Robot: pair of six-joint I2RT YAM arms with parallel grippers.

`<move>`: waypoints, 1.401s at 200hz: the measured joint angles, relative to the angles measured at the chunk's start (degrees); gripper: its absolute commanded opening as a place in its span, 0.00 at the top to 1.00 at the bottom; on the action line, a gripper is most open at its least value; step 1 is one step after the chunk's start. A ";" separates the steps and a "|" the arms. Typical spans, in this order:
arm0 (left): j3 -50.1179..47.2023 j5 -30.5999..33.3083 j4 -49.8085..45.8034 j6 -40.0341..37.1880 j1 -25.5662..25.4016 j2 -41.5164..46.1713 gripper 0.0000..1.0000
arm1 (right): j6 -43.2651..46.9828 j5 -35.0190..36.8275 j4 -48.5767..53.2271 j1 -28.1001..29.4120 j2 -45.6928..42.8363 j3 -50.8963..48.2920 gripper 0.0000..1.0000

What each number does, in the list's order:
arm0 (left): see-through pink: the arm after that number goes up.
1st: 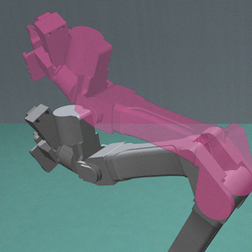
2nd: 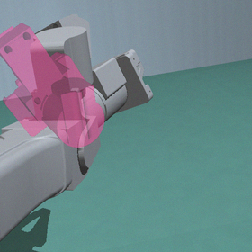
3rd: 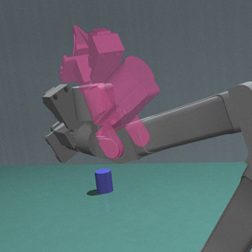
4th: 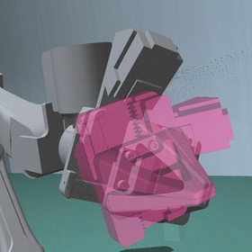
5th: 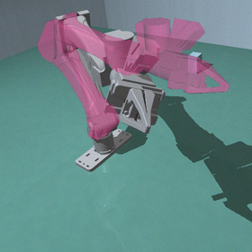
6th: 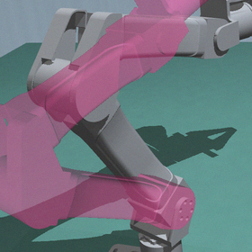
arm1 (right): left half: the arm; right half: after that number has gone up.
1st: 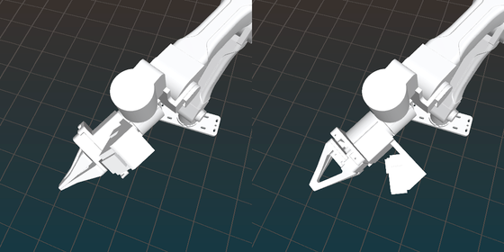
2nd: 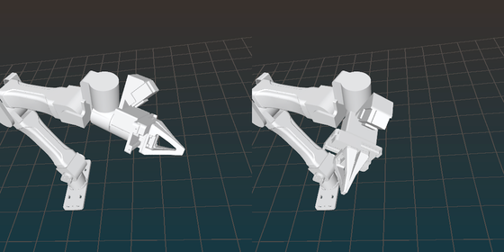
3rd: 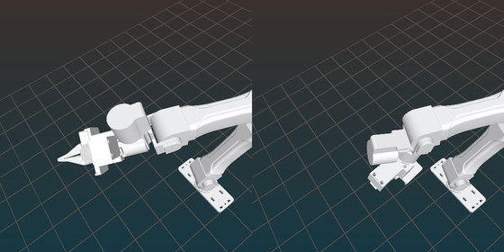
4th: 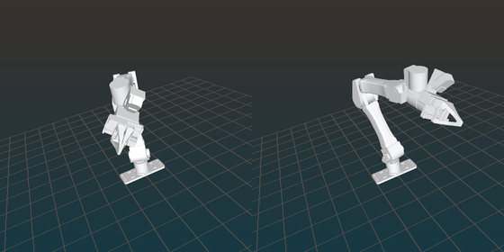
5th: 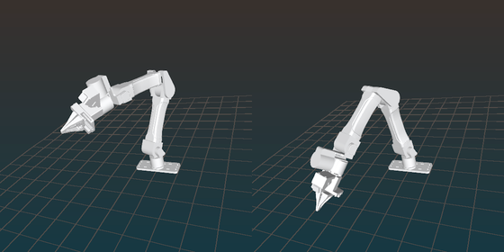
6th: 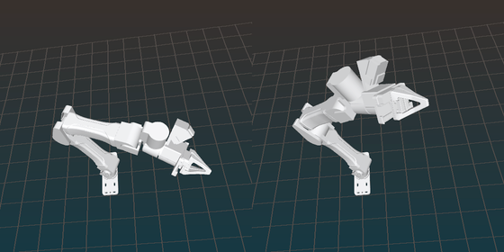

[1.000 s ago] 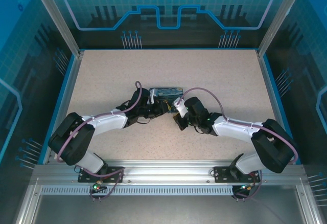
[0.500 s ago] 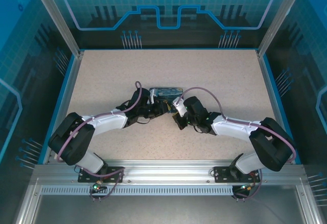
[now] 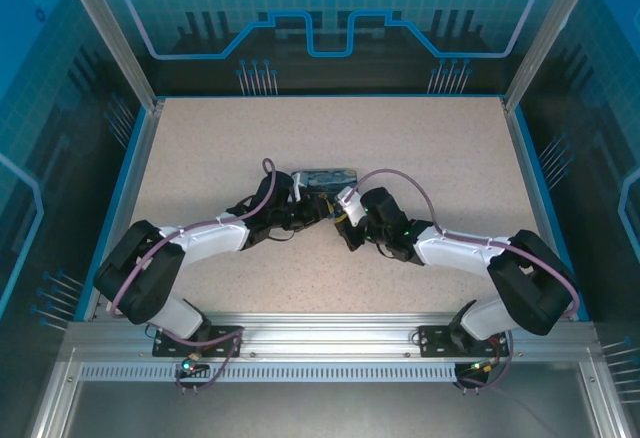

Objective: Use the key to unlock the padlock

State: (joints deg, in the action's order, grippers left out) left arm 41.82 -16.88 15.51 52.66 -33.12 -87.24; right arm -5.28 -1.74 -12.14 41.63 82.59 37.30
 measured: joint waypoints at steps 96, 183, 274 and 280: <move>0.04 1.75 0.20 1.42 -0.04 1.18 0.98 | -2.89 -5.86 -4.85 -2.71 0.70 -0.63 1.00; 0.04 1.73 1.92 1.42 -0.07 1.79 0.98 | -20.06 -20.41 -14.69 -8.63 2.21 -3.61 1.00; 0.02 1.68 1.20 1.42 -1.18 1.81 0.99 | -18.34 -22.03 -11.54 -9.42 0.39 -3.85 0.69; 0.02 1.68 1.11 1.42 -1.29 1.79 0.99 | -17.40 -21.81 -11.19 -9.38 -0.28 -3.82 0.66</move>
State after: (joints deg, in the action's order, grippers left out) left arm 41.85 -15.20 16.62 54.08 -34.41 -85.45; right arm -22.68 -23.55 -23.33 32.25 82.30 33.47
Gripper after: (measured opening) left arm 0.191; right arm 0.278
